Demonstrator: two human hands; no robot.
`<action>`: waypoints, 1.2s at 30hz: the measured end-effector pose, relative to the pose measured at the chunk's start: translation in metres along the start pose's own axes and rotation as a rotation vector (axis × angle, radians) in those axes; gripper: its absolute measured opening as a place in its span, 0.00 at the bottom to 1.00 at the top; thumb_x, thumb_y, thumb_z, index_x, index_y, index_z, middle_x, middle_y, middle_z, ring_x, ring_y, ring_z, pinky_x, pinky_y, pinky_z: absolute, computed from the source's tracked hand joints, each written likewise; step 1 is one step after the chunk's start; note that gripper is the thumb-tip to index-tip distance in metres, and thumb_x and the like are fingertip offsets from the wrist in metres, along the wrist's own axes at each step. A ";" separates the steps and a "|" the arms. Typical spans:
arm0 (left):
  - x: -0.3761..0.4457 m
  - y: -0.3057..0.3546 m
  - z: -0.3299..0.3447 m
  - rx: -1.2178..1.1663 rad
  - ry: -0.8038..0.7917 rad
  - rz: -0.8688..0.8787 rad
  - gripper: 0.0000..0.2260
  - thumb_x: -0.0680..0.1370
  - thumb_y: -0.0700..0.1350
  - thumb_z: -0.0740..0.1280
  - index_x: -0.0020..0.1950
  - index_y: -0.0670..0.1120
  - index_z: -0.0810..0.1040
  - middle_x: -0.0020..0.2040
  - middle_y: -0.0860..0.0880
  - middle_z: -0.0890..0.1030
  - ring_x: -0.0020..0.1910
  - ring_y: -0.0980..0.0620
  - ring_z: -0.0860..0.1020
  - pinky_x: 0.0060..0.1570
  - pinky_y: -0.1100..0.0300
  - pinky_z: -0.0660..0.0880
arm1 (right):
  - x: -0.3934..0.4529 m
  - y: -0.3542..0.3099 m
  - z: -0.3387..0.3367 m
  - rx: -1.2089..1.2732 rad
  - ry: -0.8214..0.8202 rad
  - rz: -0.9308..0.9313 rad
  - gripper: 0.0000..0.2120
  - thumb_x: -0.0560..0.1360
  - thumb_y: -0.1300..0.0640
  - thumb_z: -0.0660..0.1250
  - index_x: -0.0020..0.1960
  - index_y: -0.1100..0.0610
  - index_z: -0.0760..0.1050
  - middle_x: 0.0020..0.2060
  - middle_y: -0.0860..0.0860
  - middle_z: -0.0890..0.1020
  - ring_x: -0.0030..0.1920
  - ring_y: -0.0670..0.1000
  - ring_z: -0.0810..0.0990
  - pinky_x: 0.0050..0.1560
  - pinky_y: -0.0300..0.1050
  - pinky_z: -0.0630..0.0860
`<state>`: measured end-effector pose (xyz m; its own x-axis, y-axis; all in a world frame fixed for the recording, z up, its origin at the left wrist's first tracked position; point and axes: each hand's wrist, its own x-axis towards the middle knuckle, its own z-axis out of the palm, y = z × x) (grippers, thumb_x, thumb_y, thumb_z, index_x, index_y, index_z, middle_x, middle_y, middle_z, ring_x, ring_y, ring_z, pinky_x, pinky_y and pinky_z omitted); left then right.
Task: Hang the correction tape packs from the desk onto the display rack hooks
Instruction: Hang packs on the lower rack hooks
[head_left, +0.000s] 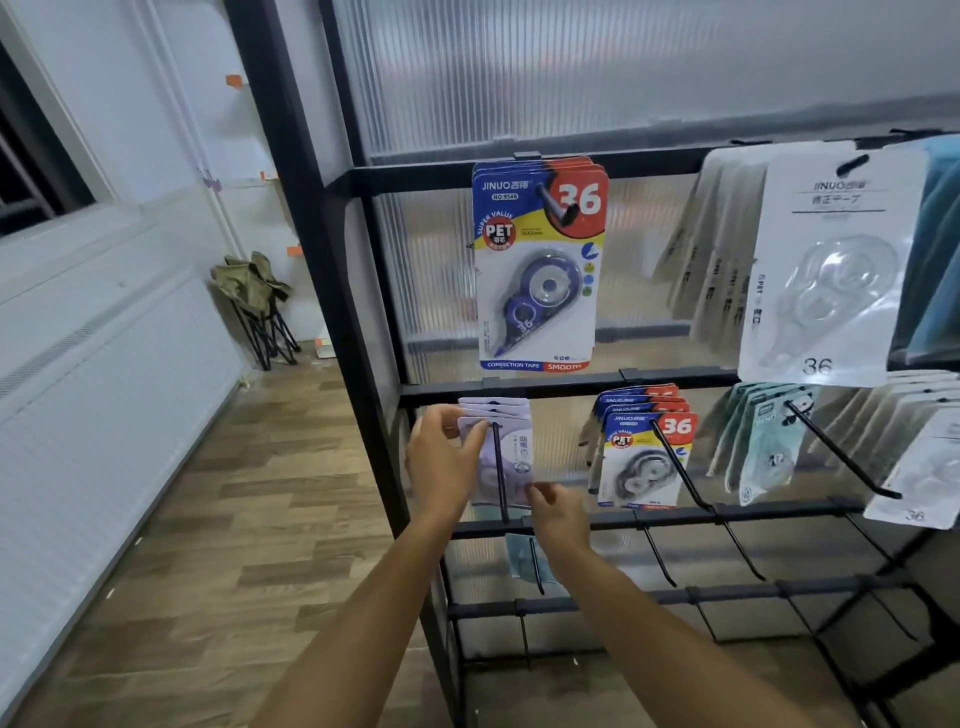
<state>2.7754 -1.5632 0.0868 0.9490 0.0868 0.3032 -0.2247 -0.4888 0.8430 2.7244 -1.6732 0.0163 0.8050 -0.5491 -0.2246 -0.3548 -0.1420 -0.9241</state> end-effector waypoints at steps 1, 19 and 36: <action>-0.002 0.001 -0.001 0.007 0.012 -0.013 0.14 0.74 0.52 0.72 0.55 0.51 0.74 0.49 0.55 0.75 0.47 0.58 0.75 0.41 0.70 0.71 | -0.003 0.000 0.000 0.027 0.005 0.001 0.12 0.79 0.52 0.62 0.53 0.59 0.77 0.46 0.55 0.80 0.48 0.54 0.78 0.49 0.50 0.75; -0.212 -0.006 -0.076 0.316 -0.008 -0.136 0.06 0.78 0.44 0.65 0.50 0.44 0.80 0.48 0.47 0.82 0.48 0.48 0.79 0.46 0.58 0.72 | -0.162 0.051 -0.058 -0.438 -0.447 -0.352 0.15 0.81 0.57 0.55 0.36 0.56 0.71 0.35 0.51 0.74 0.37 0.48 0.71 0.28 0.31 0.62; -0.407 -0.101 -0.428 0.597 0.348 -0.490 0.11 0.80 0.48 0.62 0.55 0.45 0.81 0.54 0.47 0.82 0.55 0.47 0.78 0.53 0.56 0.74 | -0.490 0.034 0.147 -0.506 -1.017 -0.811 0.12 0.79 0.59 0.60 0.52 0.61 0.81 0.45 0.57 0.83 0.47 0.55 0.79 0.49 0.46 0.73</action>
<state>2.3166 -1.1770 0.0681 0.7644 0.6228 0.1670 0.4413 -0.6941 0.5688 2.3878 -1.2881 0.0501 0.7772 0.6291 -0.0123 0.4152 -0.5275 -0.7412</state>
